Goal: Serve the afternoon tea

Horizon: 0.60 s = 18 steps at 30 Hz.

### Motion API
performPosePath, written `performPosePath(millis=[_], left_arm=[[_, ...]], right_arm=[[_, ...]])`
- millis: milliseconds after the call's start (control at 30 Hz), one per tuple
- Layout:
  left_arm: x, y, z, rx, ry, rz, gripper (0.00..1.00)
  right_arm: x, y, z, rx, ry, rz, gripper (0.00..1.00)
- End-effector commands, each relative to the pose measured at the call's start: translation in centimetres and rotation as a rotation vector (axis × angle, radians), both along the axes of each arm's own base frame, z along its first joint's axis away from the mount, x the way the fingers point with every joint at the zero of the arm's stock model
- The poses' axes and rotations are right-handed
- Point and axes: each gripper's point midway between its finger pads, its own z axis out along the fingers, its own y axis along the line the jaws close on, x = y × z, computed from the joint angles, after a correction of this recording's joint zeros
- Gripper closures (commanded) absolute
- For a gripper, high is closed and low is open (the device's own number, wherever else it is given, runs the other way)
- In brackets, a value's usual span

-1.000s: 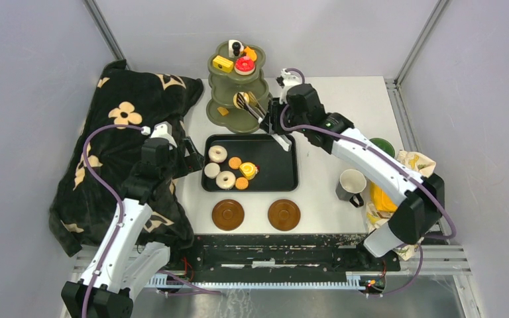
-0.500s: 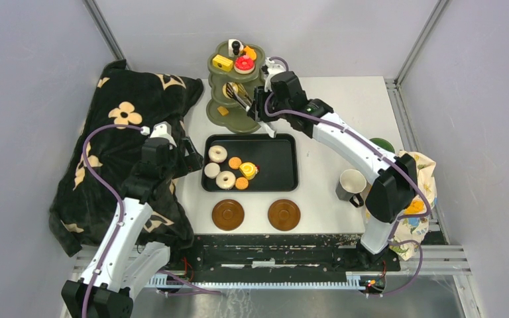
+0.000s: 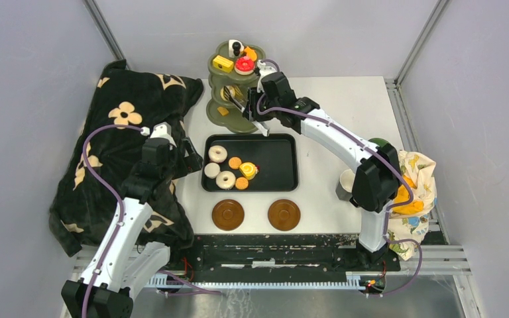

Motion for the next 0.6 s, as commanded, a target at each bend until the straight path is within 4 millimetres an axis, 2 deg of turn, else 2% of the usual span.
performPosePath(millis=[0, 333, 567], left_arm=[[0.7, 0.1, 2.2, 0.01, -0.066, -0.001, 0.01], [0.8, 0.6, 2.3, 0.035, -0.067, 0.015, 0.01], [0.6, 1.0, 2.0, 0.045, -0.06, 0.029, 0.01]], right_arm=[[2.6, 1.5, 5.0, 0.102, -0.147, -0.034, 0.89], [5.3, 3.5, 4.9, 0.129, -0.167, -0.05, 0.89], [6.9, 4.2, 4.4, 0.115, -0.18, -0.067, 0.88]])
